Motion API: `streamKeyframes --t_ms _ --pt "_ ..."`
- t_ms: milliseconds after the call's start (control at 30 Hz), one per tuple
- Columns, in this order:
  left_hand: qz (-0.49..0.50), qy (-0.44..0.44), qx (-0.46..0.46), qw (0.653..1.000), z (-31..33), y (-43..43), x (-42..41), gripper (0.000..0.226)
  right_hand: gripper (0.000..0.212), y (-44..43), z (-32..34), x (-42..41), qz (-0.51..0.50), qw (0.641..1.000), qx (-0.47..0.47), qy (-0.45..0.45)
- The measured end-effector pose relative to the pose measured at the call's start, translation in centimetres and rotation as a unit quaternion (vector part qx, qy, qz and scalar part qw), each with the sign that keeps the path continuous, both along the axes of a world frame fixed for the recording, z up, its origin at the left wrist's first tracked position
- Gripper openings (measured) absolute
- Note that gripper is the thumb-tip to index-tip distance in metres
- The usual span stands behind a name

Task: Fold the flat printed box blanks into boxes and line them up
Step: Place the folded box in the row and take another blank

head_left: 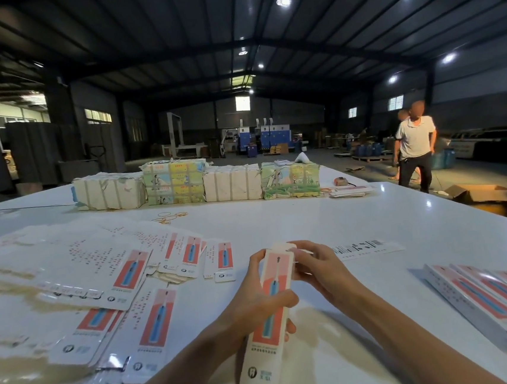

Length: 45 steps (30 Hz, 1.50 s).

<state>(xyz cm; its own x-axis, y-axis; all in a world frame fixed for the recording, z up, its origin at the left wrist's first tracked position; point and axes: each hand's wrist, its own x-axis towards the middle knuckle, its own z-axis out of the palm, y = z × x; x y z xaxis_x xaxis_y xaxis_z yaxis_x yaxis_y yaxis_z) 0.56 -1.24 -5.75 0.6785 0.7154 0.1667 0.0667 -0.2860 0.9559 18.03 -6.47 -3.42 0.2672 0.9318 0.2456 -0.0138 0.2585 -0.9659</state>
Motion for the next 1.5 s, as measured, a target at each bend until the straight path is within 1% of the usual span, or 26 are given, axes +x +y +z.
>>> streamKeyframes --t_ms 133,200,267,367,433,500,533,733,933,1100,1200,1267,1400,1500 --pt "-0.015 0.006 -0.005 1.0 -0.2 0.2 -0.1 0.08 0.019 -0.5 0.3 -0.1 -0.028 0.996 0.057 -0.064" --pt "-0.017 0.007 -0.016 1.0 -0.2 0.2 -0.1 0.079 0.021 -0.5 0.2 -0.2 -0.054 0.99 0.078 -0.107" --pt "-0.013 0.013 -0.017 1.0 -0.1 0.3 -0.1 0.081 0.025 -0.5 0.2 -0.3 -0.071 0.987 0.084 -0.121" --pt "-0.009 0.017 -0.013 1.0 -0.2 0.6 -0.2 0.081 0.024 -0.6 0.3 -0.4 -0.069 0.99 0.074 -0.1" --pt "-0.01 0.018 -0.01 1.0 -0.3 0.6 -0.2 0.081 0.023 -0.7 0.6 -0.4 -0.039 0.997 0.054 -0.05" --pt "-0.007 0.023 0.005 1.0 -0.2 0.5 -0.3 0.082 0.029 -0.7 0.7 -0.3 -0.018 0.999 0.031 0.009" --pt "-0.006 0.028 0.011 1.0 -0.2 0.5 -0.3 0.082 0.03 -0.7 0.8 -0.2 -0.018 0.999 0.021 0.024" --pt "-0.009 0.046 0.023 0.999 0.0 0.2 -0.4 0.082 0.011 -0.4 0.8 0.3 -0.006 0.997 -0.02 0.068" --pt "-0.008 0.047 0.019 0.999 0.0 0.1 -0.4 0.088 0.009 -0.4 0.9 0.8 0.004 0.995 -0.056 0.081" --pt "0.001 0.044 0.029 0.999 -0.2 0.2 -0.5 0.103 0.012 -0.2 0.8 1.3 0.022 0.994 -0.066 0.08" --pt "0.001 0.053 0.048 0.997 -0.1 0.0 -0.5 0.099 0.013 -0.2 0.7 1.4 0.027 0.995 -0.077 0.055" --pt "-0.01 0.046 0.036 0.998 -0.2 0.1 -0.4 0.094 0.014 -0.3 0.7 1.4 0.034 0.995 -0.072 0.053" --pt "0.0 0.003 0.001 1.0 -0.2 0.5 -0.5 0.087 0.019 -0.2 0.6 0.3 0.06 0.994 -0.043 0.086" --pt "0.022 -0.026 -0.016 0.999 0.0 0.6 -0.5 0.085 0.02 -0.1 0.4 -0.8 0.059 0.996 -0.029 0.064"
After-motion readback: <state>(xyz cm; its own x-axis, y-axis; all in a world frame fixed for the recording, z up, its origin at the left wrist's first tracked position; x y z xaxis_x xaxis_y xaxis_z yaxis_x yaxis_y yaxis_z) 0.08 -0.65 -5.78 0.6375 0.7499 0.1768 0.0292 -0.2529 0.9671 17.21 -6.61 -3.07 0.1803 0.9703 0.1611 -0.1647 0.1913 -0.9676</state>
